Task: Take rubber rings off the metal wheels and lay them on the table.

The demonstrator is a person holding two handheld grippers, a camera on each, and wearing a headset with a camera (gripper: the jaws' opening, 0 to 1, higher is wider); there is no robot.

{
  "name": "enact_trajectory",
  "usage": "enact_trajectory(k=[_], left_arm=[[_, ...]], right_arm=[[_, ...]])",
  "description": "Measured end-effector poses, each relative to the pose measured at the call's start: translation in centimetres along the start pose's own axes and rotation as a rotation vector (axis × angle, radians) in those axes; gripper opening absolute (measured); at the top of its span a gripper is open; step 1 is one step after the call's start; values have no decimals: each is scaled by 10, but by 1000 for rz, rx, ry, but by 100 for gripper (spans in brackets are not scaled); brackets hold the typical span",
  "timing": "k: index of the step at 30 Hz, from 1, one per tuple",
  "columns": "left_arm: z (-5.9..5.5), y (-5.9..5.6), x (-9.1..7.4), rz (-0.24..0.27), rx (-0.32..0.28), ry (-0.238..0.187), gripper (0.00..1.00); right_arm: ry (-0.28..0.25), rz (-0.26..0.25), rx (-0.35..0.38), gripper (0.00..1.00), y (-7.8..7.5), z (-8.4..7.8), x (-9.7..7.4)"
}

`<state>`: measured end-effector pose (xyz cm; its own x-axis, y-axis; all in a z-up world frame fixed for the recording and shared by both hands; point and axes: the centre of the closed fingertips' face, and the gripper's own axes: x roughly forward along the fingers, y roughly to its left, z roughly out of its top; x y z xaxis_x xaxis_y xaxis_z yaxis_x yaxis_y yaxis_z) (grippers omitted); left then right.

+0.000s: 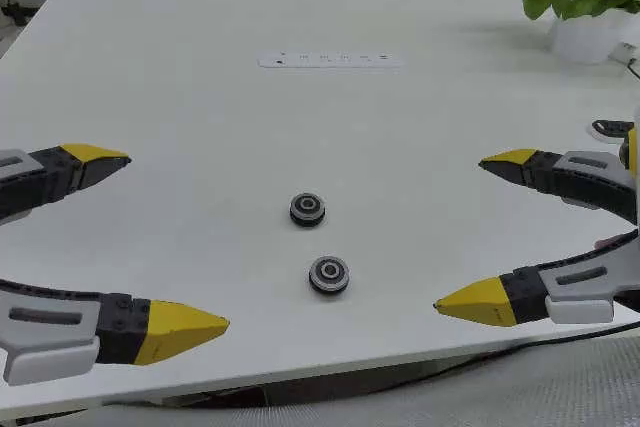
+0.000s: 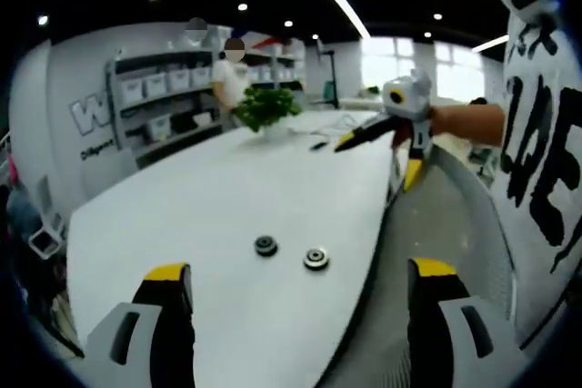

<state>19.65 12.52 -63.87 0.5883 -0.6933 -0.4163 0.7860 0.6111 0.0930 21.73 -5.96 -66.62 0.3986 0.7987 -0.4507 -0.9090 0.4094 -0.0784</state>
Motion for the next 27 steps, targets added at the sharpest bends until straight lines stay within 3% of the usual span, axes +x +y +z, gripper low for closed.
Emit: enact_trajectory(k=[8,27], left_arm=[[-6,5,-2,2,-18,20,100],[-2,9,4,-28,-8,17,100]], right_arm=[[-1,2,7,96,-3,4,3],[10,-25,26,96,-9,0,-2]])
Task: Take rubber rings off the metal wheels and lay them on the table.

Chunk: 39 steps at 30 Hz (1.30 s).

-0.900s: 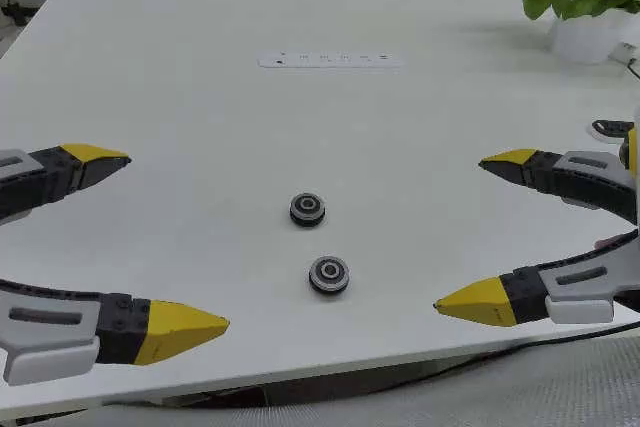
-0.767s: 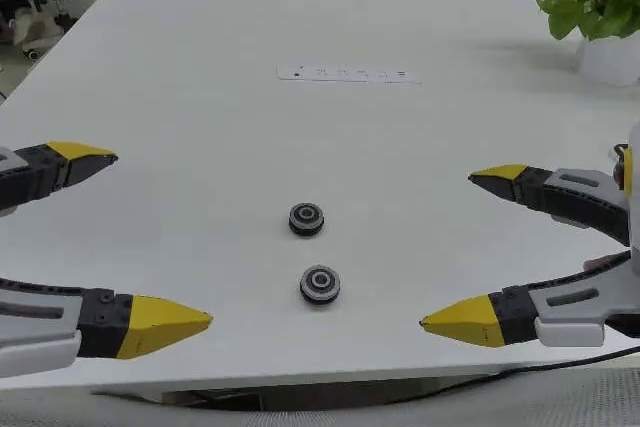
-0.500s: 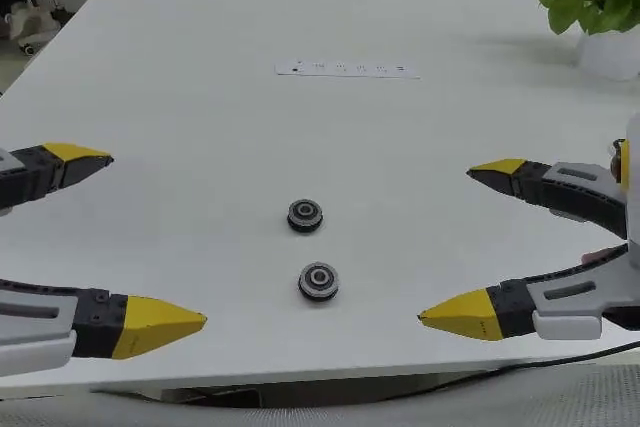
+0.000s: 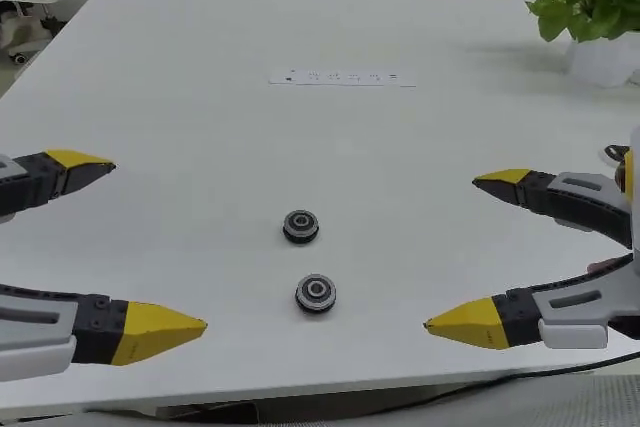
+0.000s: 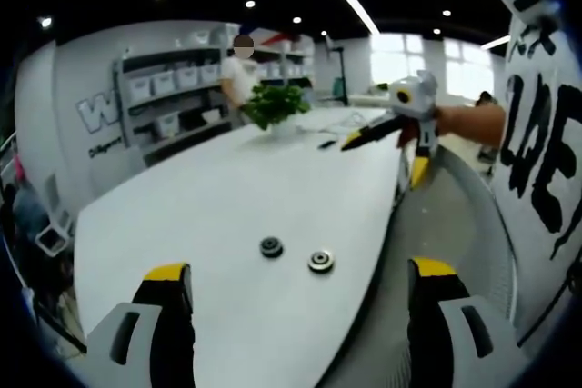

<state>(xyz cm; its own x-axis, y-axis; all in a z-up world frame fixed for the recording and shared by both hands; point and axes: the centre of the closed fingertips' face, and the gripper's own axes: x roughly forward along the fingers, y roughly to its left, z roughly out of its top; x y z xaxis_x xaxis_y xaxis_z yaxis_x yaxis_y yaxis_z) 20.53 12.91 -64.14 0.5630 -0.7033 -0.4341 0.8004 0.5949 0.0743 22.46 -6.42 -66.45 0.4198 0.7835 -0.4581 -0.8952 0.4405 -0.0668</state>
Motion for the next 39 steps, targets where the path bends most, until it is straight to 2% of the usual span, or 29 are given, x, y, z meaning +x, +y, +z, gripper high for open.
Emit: enact_trajectory(k=[15,22,29,39], left_arm=[[1,-2,-3,9,-4,-8,100],[-2,-6,1,5,-4,0,100],[-4,-6,1,8,-6,-2,100],[1,-6,-2,7,-17,-25,100]], right_arm=[[-9,3,-2,96,0,0,0],[5,6,5,96,0,-8,-2],[2,7,2,96,0,-6,-2],[-9,12,0,95,1,-2,-2]])
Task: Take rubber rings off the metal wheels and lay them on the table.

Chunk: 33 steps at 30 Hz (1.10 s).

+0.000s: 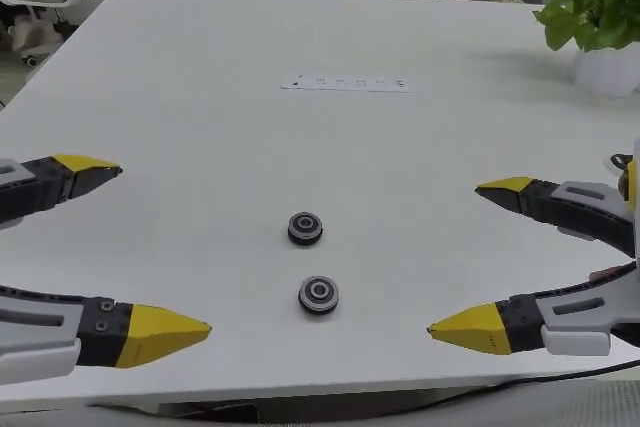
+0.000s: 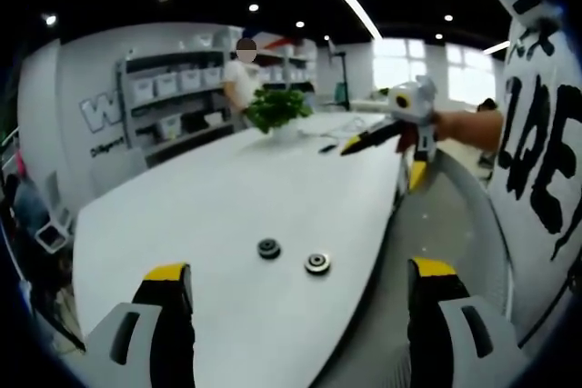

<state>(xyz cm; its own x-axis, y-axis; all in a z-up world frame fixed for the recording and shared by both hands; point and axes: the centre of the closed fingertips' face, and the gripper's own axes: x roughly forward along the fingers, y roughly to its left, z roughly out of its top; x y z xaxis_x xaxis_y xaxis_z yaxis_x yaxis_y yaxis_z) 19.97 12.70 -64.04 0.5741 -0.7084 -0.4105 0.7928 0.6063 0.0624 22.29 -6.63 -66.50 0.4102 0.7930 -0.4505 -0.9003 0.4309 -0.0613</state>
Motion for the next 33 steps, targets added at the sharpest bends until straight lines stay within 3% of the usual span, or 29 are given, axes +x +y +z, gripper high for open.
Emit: enact_trajectory(k=[13,21,33], left_arm=[[4,2,4,-25,16,-2,100],[11,11,11,-42,34,-12,98],[18,15,25,-68,71,-15,94]], right_arm=[[-14,25,-14,90,-4,9,9],[-26,53,-42,85,-9,18,18],[-13,101,-84,79,-13,19,32]])
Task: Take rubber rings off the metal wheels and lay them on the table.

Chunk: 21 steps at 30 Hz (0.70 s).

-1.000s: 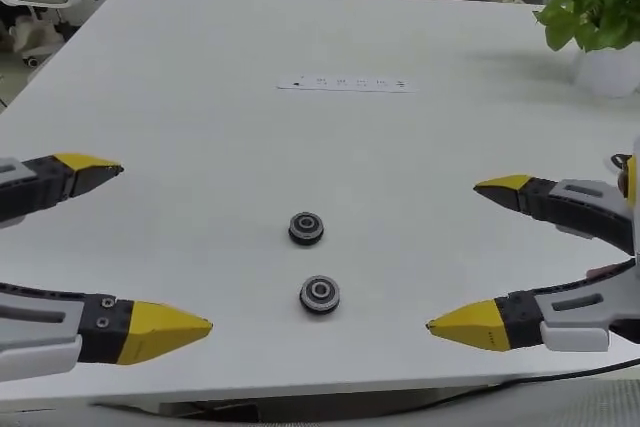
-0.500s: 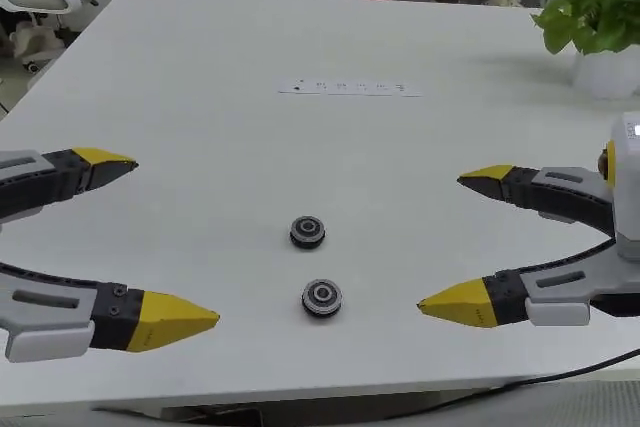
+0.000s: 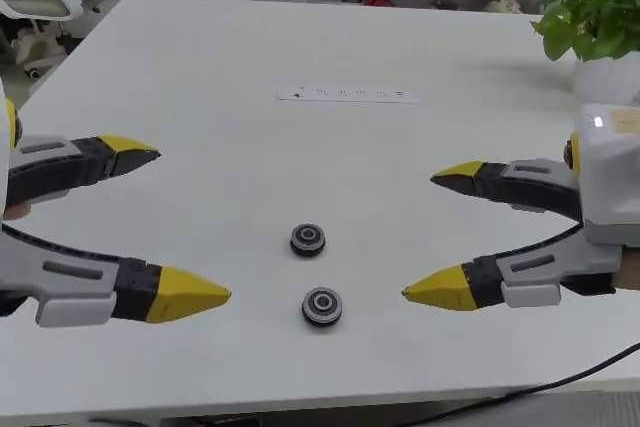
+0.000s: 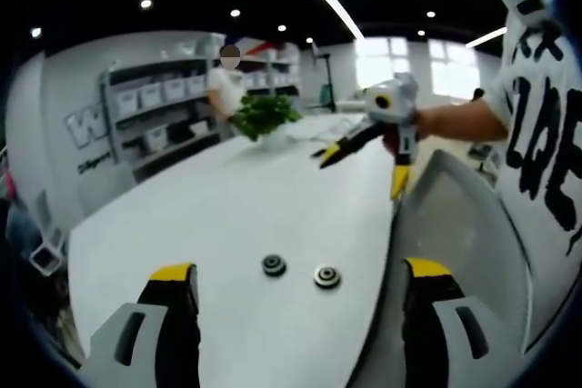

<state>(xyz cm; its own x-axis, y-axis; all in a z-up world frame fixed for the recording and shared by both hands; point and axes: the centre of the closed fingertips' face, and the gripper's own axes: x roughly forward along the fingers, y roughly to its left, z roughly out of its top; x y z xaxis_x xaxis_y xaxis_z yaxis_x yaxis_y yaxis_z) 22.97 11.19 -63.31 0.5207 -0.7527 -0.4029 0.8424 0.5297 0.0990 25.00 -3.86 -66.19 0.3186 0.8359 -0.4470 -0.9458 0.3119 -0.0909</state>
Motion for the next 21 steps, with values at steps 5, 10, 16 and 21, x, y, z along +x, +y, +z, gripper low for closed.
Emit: enact_trajectory(k=[5,10,16,21], left_arm=[[3,1,6,-13,20,2,93],[8,2,13,-33,34,-2,92],[10,3,21,-52,40,-8,89],[12,-1,30,-72,55,3,87]], right_arm=[[2,19,-18,78,-2,0,5],[13,36,-33,76,-3,-2,10],[17,53,-43,74,-6,-2,15],[23,69,-51,73,-7,-3,20]])
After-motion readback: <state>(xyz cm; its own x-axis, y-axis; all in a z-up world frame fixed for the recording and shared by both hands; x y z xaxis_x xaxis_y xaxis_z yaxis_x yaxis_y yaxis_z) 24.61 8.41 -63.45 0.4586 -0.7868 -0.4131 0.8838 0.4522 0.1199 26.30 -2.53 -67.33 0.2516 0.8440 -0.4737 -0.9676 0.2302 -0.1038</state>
